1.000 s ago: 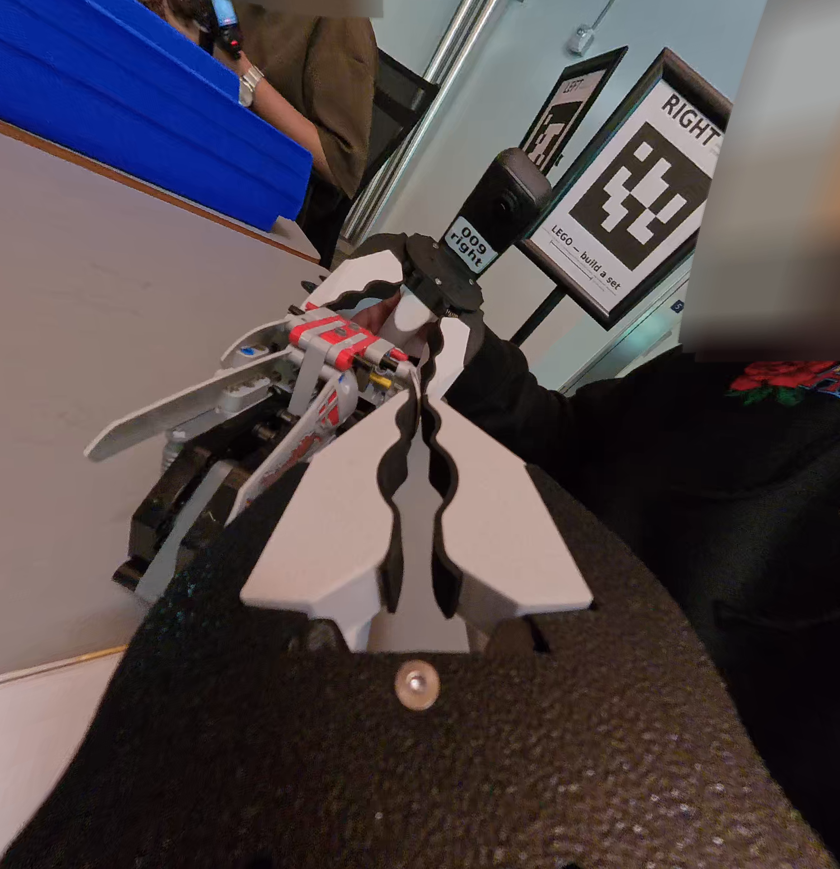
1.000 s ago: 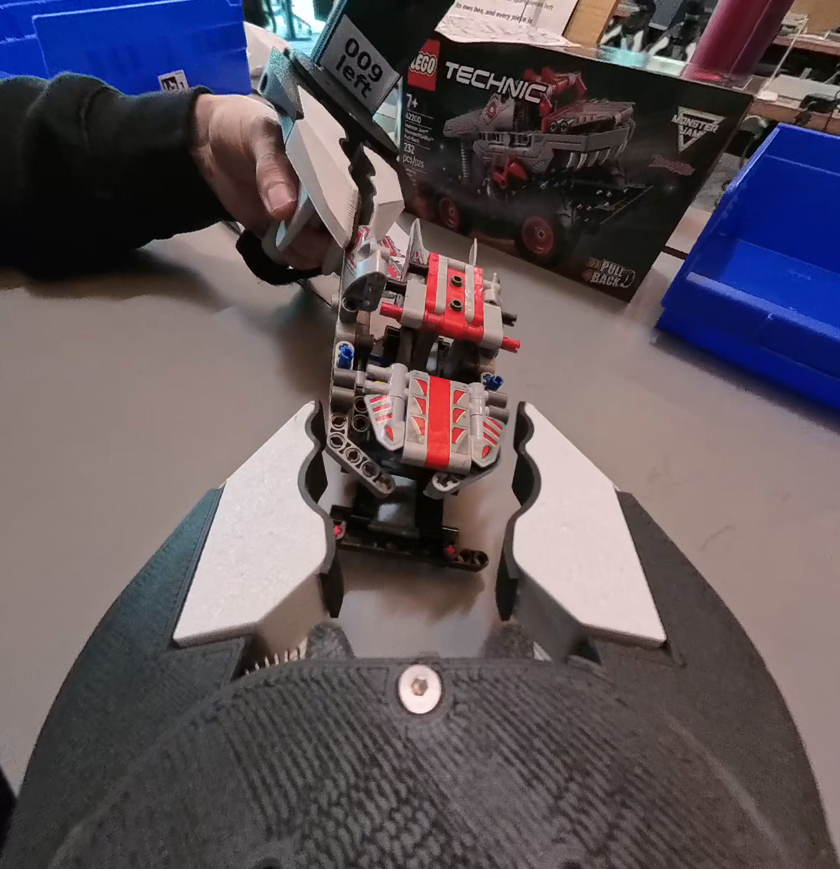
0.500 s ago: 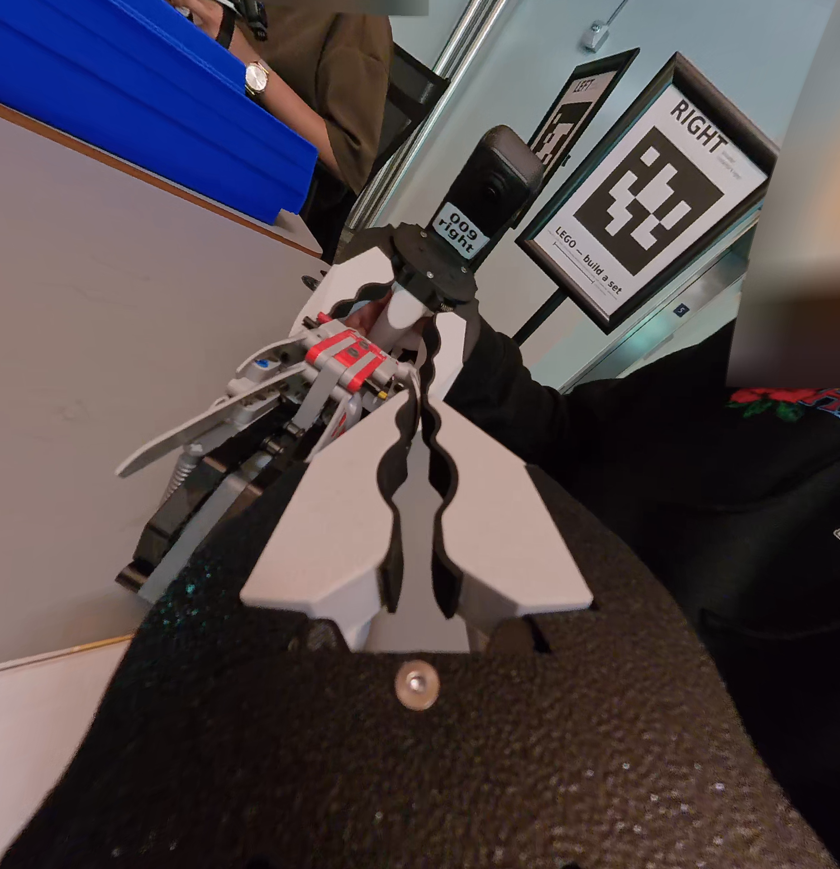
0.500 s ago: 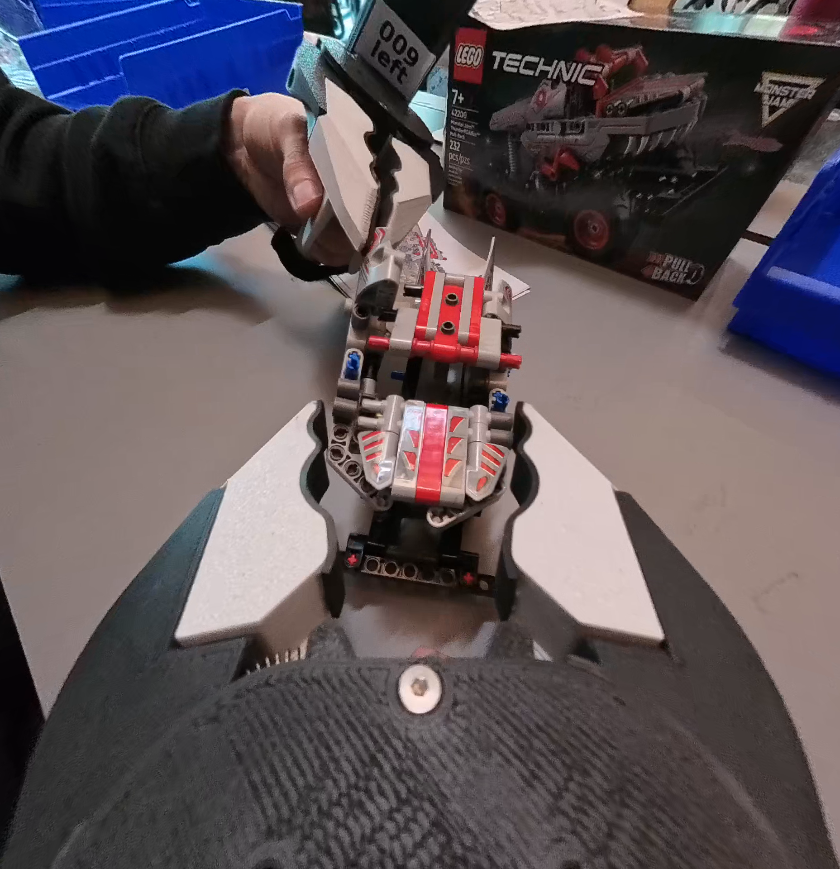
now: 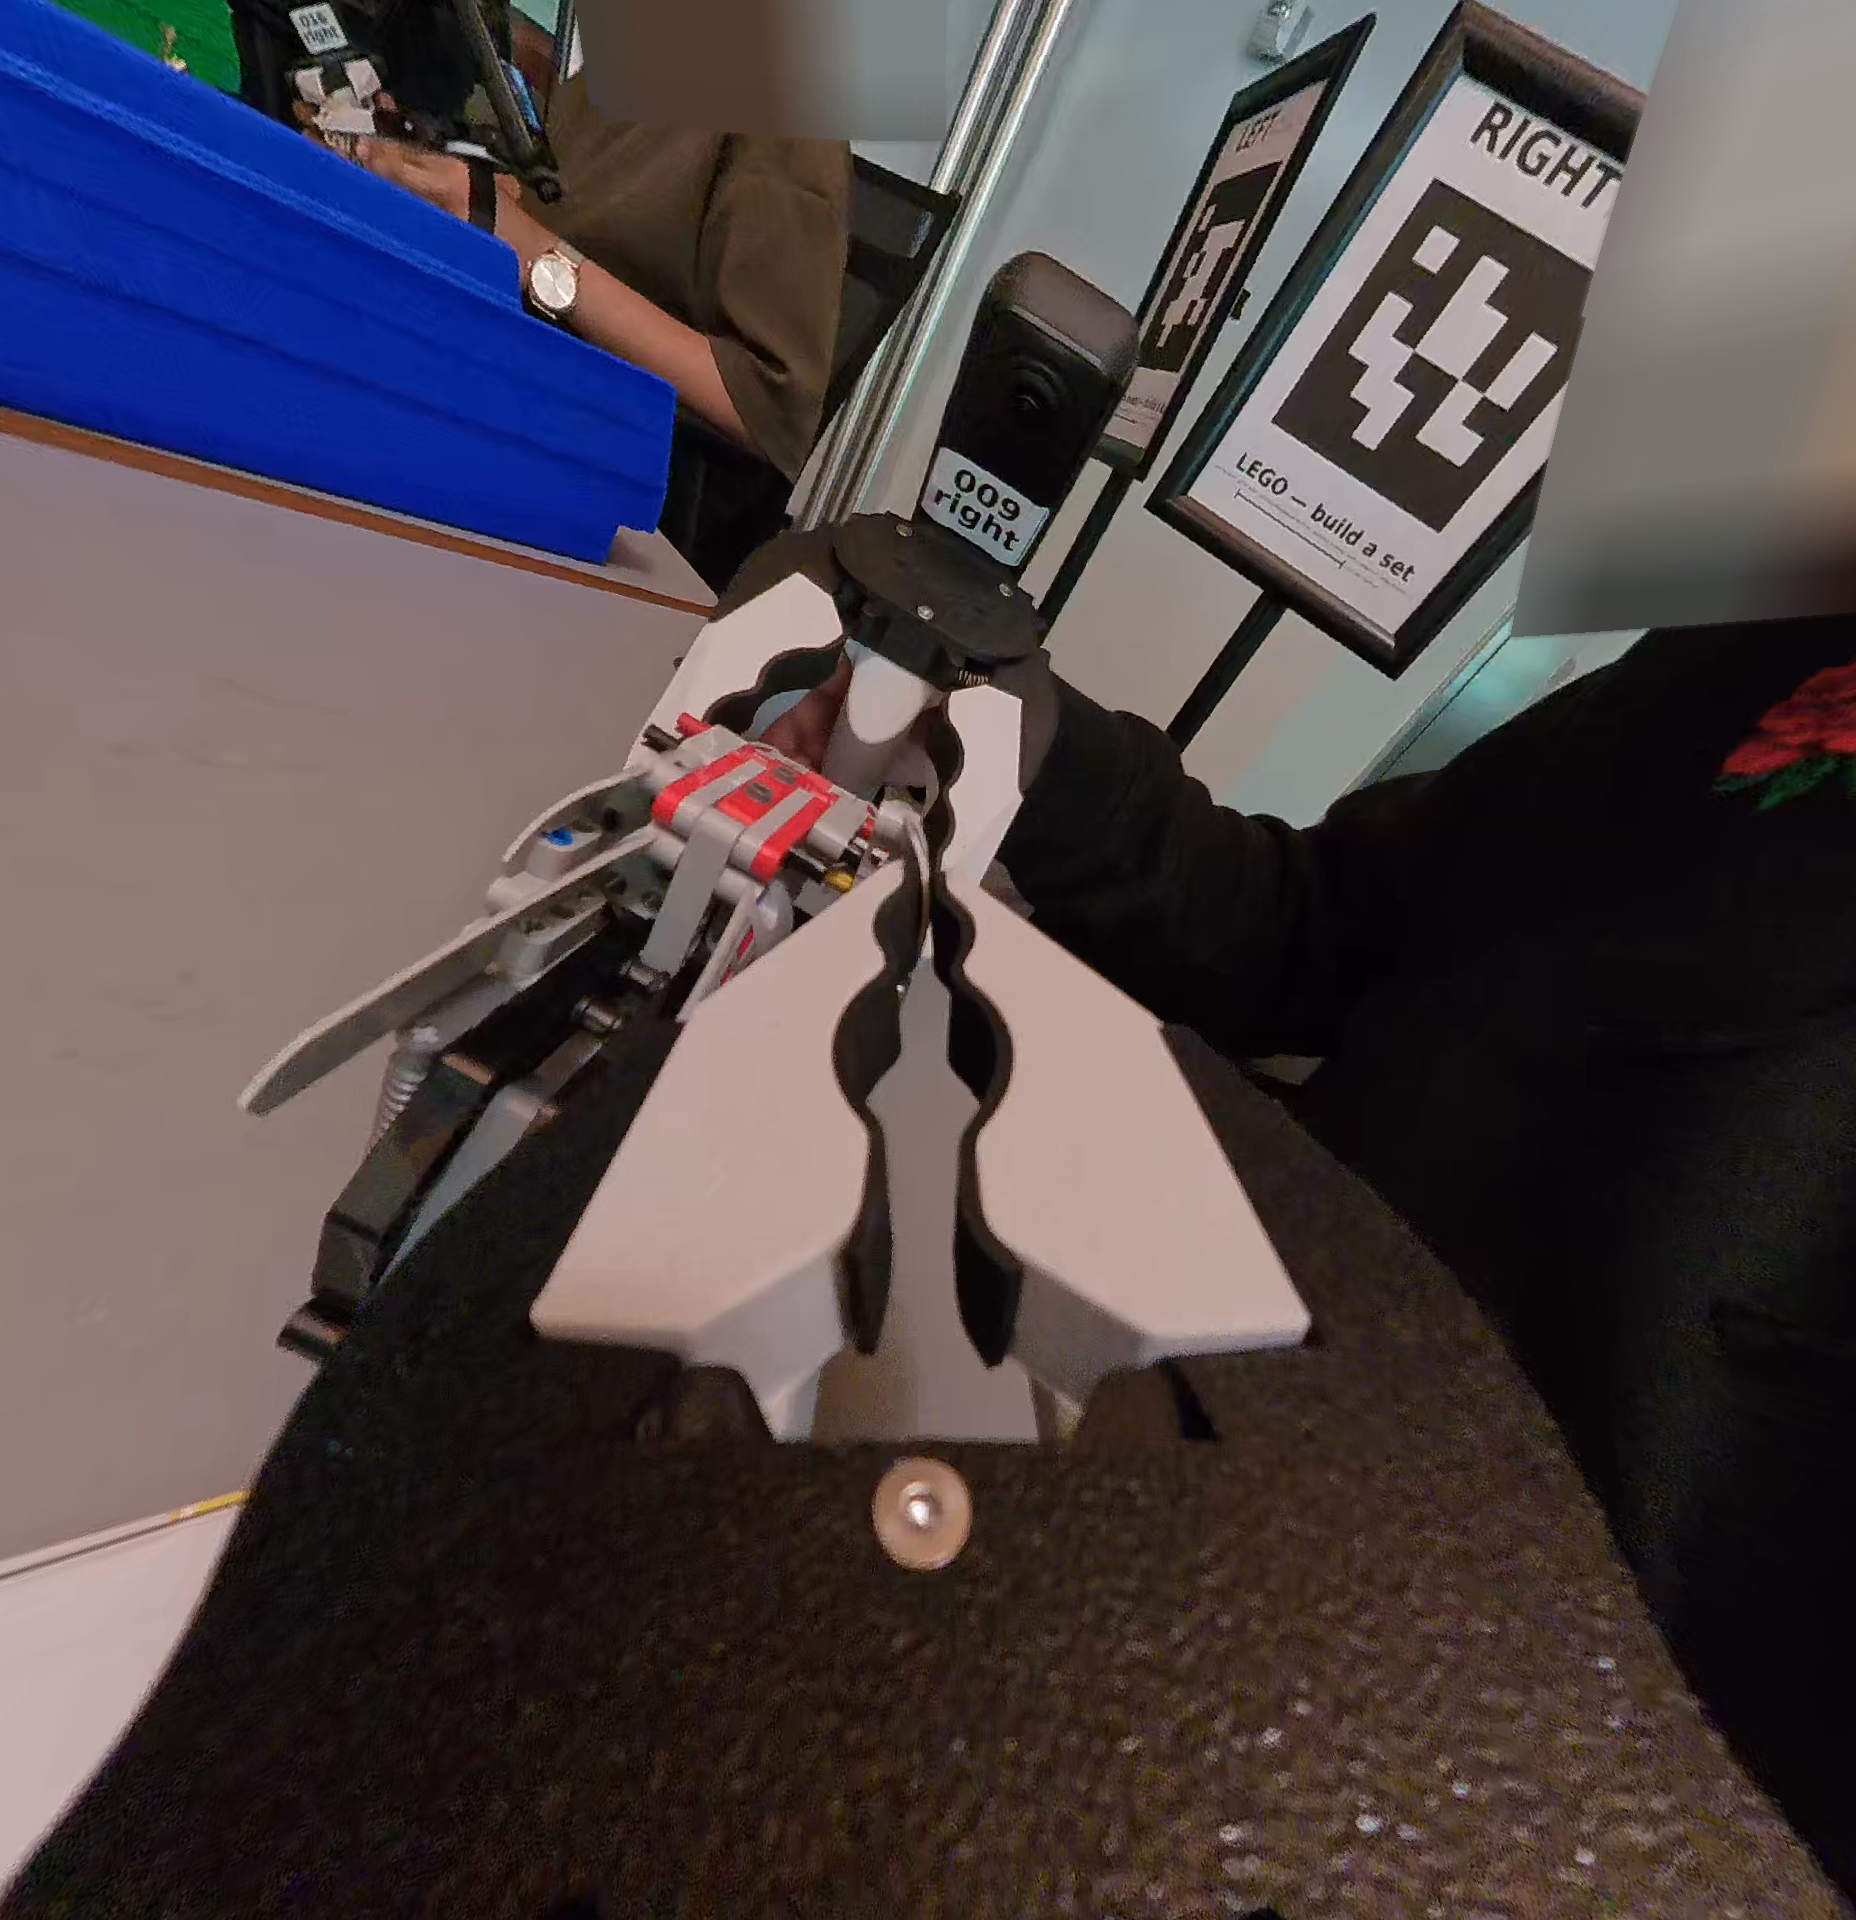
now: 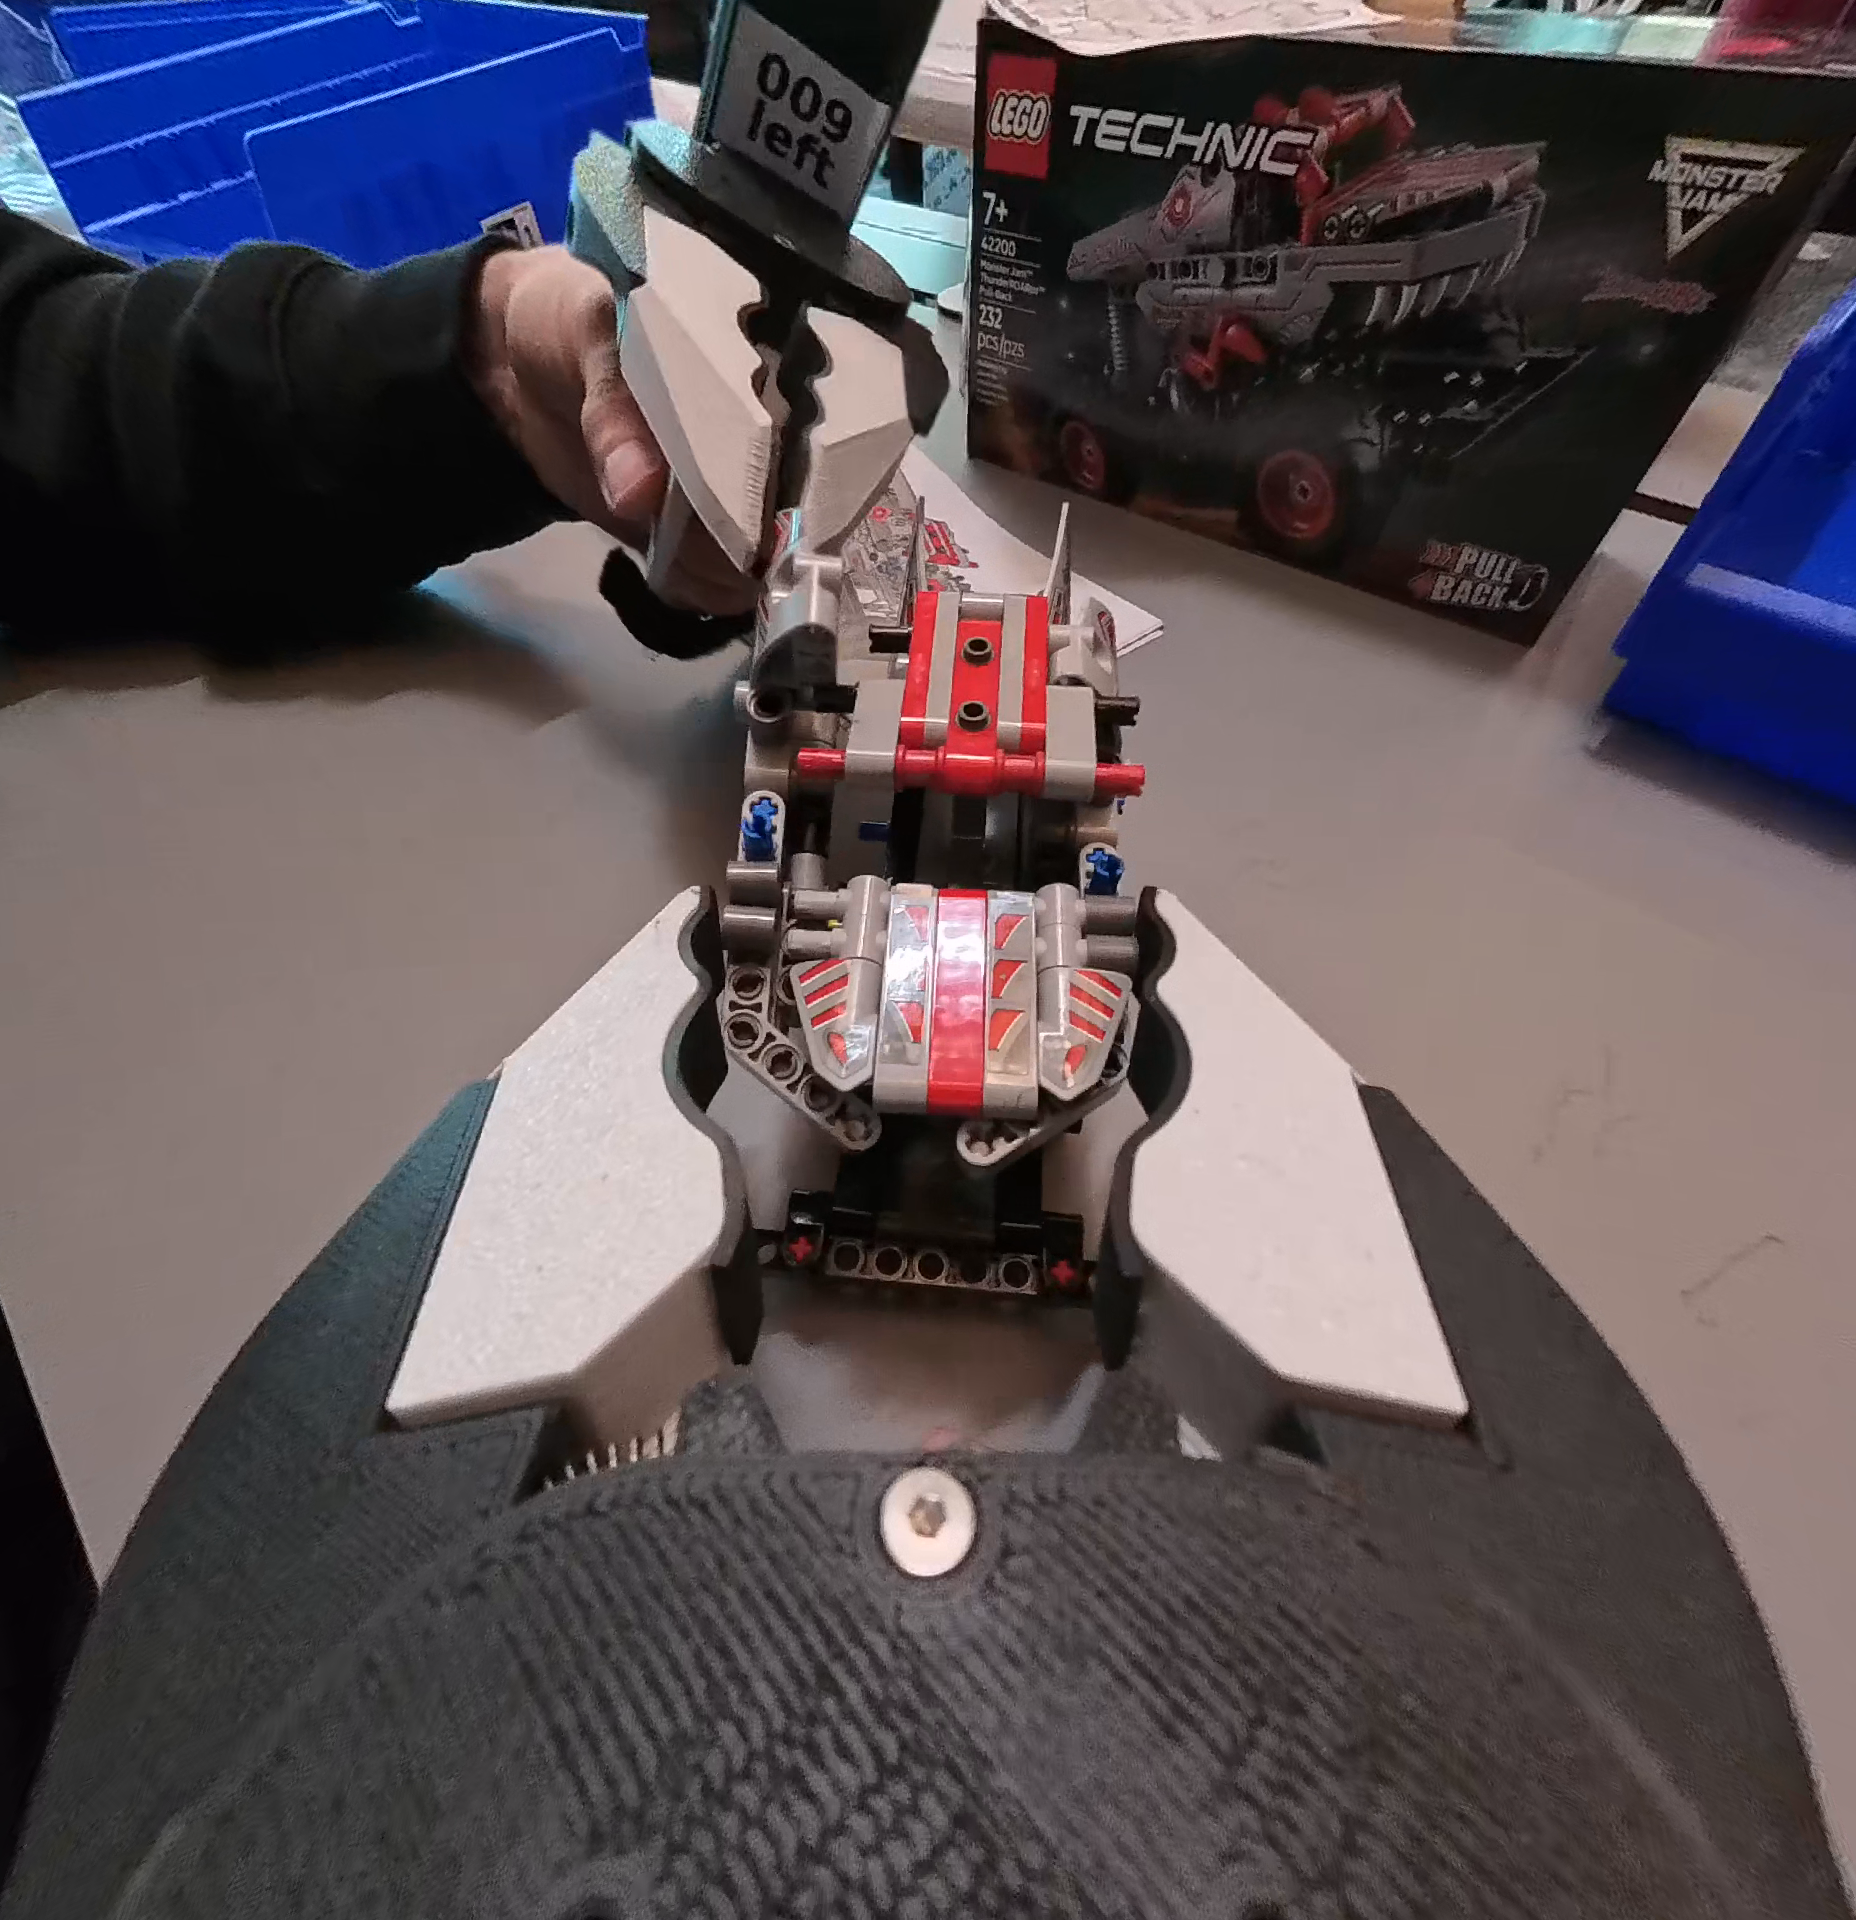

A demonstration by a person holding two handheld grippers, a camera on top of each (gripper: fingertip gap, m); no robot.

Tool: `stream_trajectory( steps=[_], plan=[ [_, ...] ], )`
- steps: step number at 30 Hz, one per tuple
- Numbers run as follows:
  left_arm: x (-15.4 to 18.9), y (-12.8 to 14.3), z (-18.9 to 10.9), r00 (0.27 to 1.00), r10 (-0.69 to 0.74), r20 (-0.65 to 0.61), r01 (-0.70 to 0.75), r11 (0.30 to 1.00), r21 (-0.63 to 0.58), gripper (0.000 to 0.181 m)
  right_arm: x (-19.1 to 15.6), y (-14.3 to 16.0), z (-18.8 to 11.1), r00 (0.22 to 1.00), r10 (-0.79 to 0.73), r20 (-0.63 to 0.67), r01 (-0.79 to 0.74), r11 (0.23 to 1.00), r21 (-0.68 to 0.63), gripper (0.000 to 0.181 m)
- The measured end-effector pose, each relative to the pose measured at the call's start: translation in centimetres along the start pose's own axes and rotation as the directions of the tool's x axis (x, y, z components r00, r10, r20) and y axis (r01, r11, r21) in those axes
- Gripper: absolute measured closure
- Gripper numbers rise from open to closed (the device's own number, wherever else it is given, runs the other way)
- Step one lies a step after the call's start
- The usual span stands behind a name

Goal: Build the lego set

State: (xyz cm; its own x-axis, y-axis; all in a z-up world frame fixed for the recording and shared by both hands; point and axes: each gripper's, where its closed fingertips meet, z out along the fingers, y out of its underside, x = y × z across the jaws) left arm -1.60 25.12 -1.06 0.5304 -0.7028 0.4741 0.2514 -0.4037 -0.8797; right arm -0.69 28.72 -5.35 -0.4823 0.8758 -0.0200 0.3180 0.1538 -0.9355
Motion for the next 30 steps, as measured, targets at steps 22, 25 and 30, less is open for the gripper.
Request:
stream_trajectory(
  steps=[22,25,30],
  plan=[
    [0.35,0.32,0.34,1.0,0.024,0.004,-0.024,1.0,0.008,0.181,-0.02,0.37,-0.85,0.999,-0.028,-0.027,0.028,1.0,-0.012,0.105],
    [0.42,0.37,0.39,0.999,0.033,0.002,-0.033,0.999,0.006,0.181,-0.13,0.41,-0.9,0.999,-0.032,-0.023,0.032,0.999,-0.013,0.103],
    [0.28,0.28,0.5,1.0,0.002,0.018,-0.003,1.0,0.017,0.181,-0.24,0.54,-0.98,0.999,-0.035,-0.016,0.035,0.999,-0.026,0.1]
  ],
)
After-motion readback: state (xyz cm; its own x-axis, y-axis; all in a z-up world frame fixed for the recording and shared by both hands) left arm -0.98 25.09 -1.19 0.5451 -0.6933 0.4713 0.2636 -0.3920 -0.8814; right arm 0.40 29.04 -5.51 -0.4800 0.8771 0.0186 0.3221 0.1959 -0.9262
